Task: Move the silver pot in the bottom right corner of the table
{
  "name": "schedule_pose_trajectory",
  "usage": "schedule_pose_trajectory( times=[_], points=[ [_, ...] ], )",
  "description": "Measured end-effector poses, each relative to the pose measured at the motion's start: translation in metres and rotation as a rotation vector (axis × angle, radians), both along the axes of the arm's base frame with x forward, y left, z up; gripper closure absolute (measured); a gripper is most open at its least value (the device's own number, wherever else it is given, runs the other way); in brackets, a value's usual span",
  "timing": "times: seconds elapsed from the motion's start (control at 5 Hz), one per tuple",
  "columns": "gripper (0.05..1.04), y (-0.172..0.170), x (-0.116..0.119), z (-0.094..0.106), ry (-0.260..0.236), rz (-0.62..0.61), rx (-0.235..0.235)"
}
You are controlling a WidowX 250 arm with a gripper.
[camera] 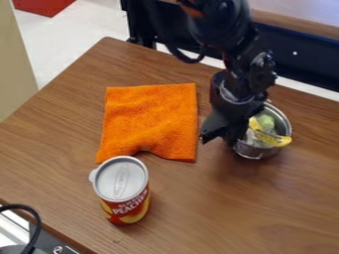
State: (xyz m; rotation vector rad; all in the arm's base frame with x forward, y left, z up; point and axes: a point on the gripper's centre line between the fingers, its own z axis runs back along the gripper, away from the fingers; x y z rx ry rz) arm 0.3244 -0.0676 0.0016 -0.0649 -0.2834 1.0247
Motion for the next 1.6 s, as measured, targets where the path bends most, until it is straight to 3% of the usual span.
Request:
schedule_pose_trajectory(
  times=[0.2,0.6,1.0,1.2,1.4,1.6],
  points=[
    [1.028,-0.011,-0.011,0.011,-0.009,-0.100,-0.002],
    [1.028,-0.024,-0.044,0.008,0.005,-0.311,-0.029],
    [1.028,-0.024,-0.091,0.001,0.005,-0.490,0.007],
    [1.028,-0.020,-0.107,-0.006,0.032,-0.532,0.012],
    [1.028,-0.017,-0.115,-0.004,0.010,-0.560,0.017],
    [1.028,-0.007,-0.113,-0.004,0.038,-0.543,0.002]
  ],
)
